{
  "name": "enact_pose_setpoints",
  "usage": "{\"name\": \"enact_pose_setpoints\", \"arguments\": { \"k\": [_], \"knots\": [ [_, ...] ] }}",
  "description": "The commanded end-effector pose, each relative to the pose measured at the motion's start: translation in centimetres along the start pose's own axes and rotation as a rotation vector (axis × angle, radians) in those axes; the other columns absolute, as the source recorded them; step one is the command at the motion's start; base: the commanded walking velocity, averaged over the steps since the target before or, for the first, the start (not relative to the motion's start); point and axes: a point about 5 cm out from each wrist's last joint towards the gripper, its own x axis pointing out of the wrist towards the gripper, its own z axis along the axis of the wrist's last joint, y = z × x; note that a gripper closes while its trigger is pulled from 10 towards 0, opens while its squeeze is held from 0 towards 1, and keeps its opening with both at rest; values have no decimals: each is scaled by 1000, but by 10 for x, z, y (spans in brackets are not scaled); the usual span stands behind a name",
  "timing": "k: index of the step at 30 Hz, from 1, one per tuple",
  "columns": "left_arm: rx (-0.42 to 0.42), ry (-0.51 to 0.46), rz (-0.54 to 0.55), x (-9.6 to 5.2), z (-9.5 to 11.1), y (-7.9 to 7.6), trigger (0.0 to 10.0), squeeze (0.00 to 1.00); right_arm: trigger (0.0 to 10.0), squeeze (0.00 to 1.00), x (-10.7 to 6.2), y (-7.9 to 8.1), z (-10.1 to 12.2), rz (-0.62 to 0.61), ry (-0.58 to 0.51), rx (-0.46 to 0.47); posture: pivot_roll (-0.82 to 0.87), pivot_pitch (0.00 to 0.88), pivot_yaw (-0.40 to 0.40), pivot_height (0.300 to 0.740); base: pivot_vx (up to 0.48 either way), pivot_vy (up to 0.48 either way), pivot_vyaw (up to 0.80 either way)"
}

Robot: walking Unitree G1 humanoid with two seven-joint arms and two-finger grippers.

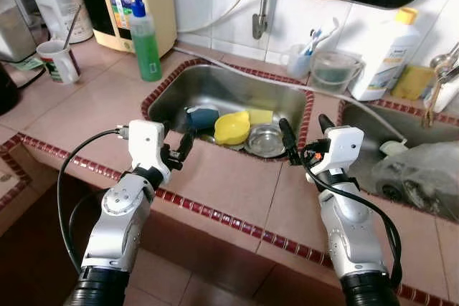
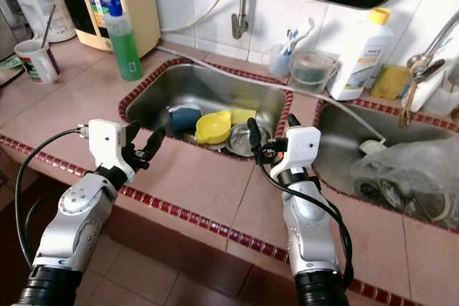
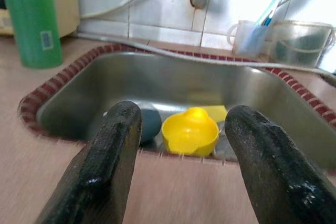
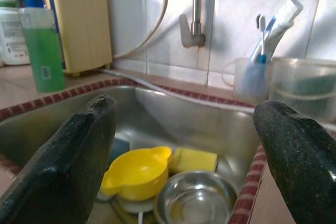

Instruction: Kitchen organization

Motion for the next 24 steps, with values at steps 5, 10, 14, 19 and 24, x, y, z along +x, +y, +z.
{"name": "enact_pose_setpoints", "arguments": {
  "k": [5,10,14,19,24],
  "knots": [
    [13,1,-17,2,3,-2,10000,0,10000,0,1,-1,2,-2,-7,-6,92,0,-23,740,-311,0,0],
    [15,-2,-20,3,4,-3,10000,0,10000,0,1,-1,2,-2,-6,-6,92,0,-24,740,-312,0,0],
    [14,-3,-21,3,4,-3,10000,0,10000,0,1,-1,2,-1,-6,-8,93,0,-25,740,-304,0,0],
    [14,-4,-23,3,4,-3,10000,0,10000,0,1,-1,2,2,-4,-11,95,0,-28,740,-235,0,0],
    [27,-30,-37,2,4,-4,10000,0,10000,0,0,1,-3,18,17,-27,100,0,-35,740,0,0,0]
  ]
}}
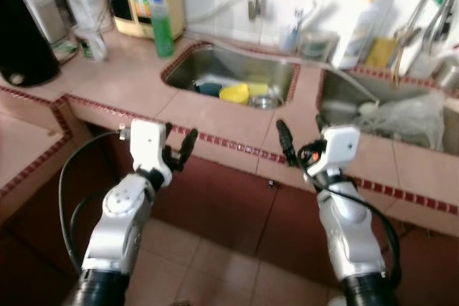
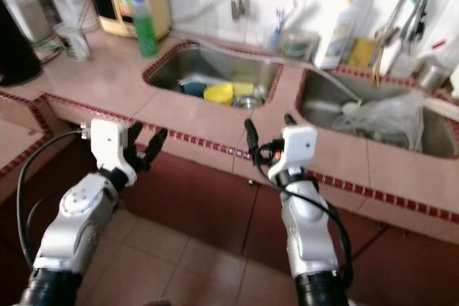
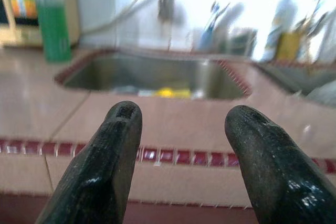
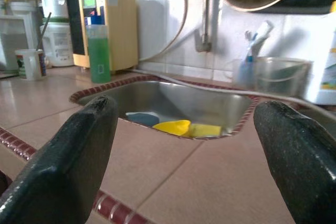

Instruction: Kitchen organization

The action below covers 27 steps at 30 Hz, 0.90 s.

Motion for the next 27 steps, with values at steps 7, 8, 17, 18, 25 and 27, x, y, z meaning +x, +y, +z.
{"name": "enact_pose_setpoints", "arguments": {
  "k": [7,8,17,18,25,27],
  "knots": [
    [69,52,-15,-2,-28,4,10000,0,10000,0,-12,6,-38,40,143,-51,121,0,-54,740,0,0,0],
    [105,88,-21,-5,-41,3,10000,0,10000,0,-18,5,-51,42,198,-52,124,0,-57,740,0,0,0],
    [93,458,5,-47,-133,3,10000,0,10000,0,-83,-3,-130,41,634,-136,124,0,-65,740,0,0,-514],
    [96,482,5,-51,-138,3,10000,0,10000,0,-88,-3,-134,45,666,-155,124,0,-65,740,0,0,-525],
    [123,732,21,-95,-179,-1,10000,0,10000,0,-140,-10,-162,36,928,-222,120,0,-62,740,0,0,-519],
    [123,794,33,-106,-188,-3,10000,0,10000,0,-156,-13,-168,15,1003,-215,125,0,-61,740,0,0,-519]
  ]
}}
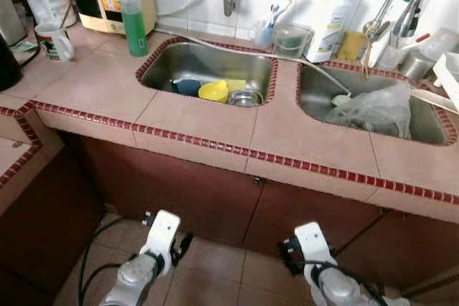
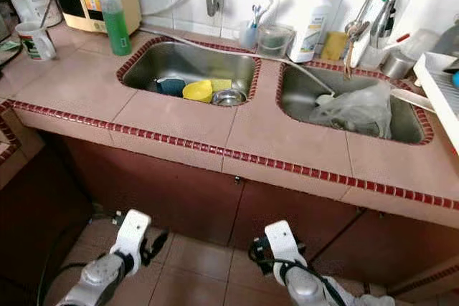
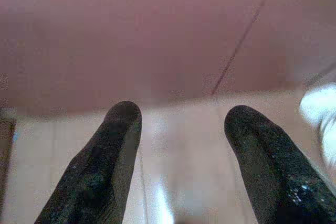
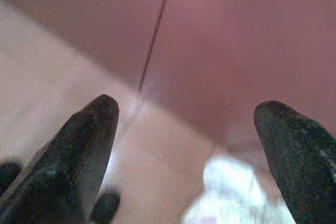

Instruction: Kitchen organization

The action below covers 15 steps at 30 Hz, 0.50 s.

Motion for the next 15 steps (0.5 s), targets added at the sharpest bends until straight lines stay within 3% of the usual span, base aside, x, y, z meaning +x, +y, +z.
{"name": "enact_pose_setpoints", "arguments": {
  "k": [1,7,15],
  "knots": [
    [15,76,0,-3,-15,-5,10000,0,10000,0,-7,-4,-21,-27,101,12,127,0,-61,740,0,0,-519],
    [17,219,22,-13,-47,-14,10000,0,10000,0,-21,-1,-56,-53,246,66,123,0,-57,728,0,0,-414],
    [47,228,-8,-13,-51,-30,10000,0,10000,0,-25,8,-65,-67,291,119,106,0,-42,696,0,0,0]
  ]
}}
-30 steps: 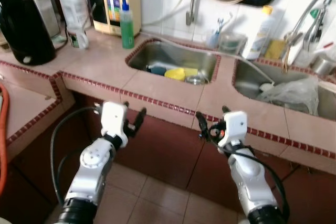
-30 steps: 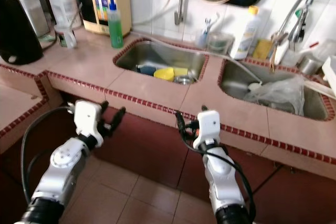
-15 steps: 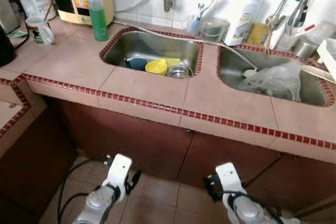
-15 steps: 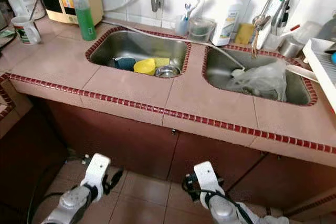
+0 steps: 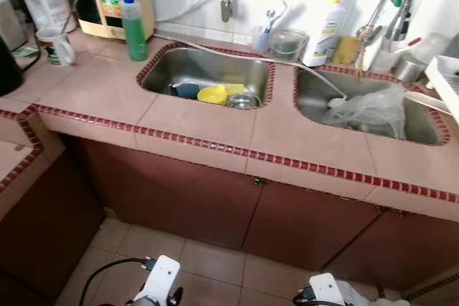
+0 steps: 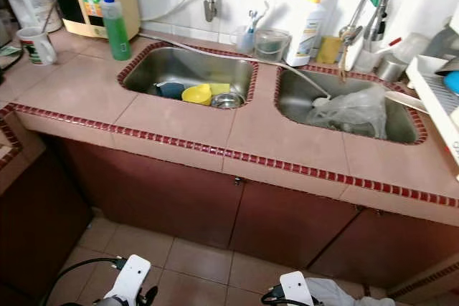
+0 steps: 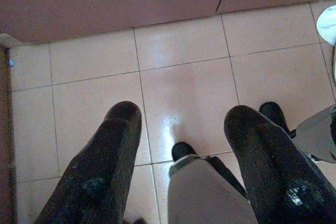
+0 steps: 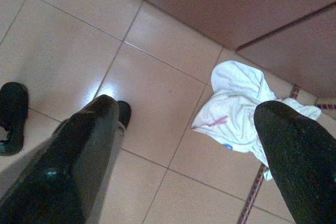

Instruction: Kitchen organization

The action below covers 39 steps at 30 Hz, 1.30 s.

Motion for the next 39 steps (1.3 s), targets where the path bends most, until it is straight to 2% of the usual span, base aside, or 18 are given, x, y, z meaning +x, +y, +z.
{"name": "enact_pose_setpoints", "arguments": {
  "k": [1,5,10,18,22,23,25,26,30,33,34,36,38,39],
  "knots": [
    [26,3,-4,1,0,-5,10000,0,10000,0,0,1,-4,-11,24,27,101,0,-41,686,0,0,0],
    [69,13,-25,1,-1,-8,10000,0,10000,0,0,3,-3,-13,26,39,100,0,-42,662,0,0,0],
    [76,9,-41,2,1,-11,10000,0,10000,0,2,6,3,-5,18,41,86,0,-45,634,0,0,0],
    [102,12,-56,2,3,-12,10000,0,10000,0,3,9,6,10,4,47,84,0,-48,629,0,0,0],
    [72,5,-48,3,4,-10,10000,0,10000,0,2,11,4,18,1,67,80,0,-37,629,0,0,0],
    [93,9,-47,3,4,-9,10000,0,10000,0,2,12,8,52,-36,72,79,0,-31,629,0,0,0],
    [86,9,-46,2,4,-6,10000,0,10000,0,2,9,7,36,-26,226,74,0,-19,649,0,0,0],
    [101,10,-48,2,4,-5,10000,0,10000,0,2,11,7,51,-27,260,71,0,-13,659,0,0,0],
    [113,17,-54,1,1,-4,10000,0,10000,0,1,14,3,63,-22,208,72,0,-6,699,0,0,0],
    [94,16,-57,0,0,-4,10000,0,10000,0,0,15,-3,63,-1,218,80,0,-9,739,0,0,0],
    [116,17,-55,1,0,-3,10000,0,10000,0,0,15,-3,60,-7,204,84,0,-10,740,0,0,0],
    [108,16,-52,0,0,-1,10000,0,10000,0,-1,14,-4,50,-3,230,87,0,-10,740,0,0,0],
    [94,17,-49,0,1,0,10000,0,10000,0,0,13,-3,52,2,200,91,0,-11,740,0,0,0],
    [100,19,-46,0,1,0,10000,0,10000,0,0,13,-2,55,-8,223,91,0,-11,740,0,0,0]
  ]
}}
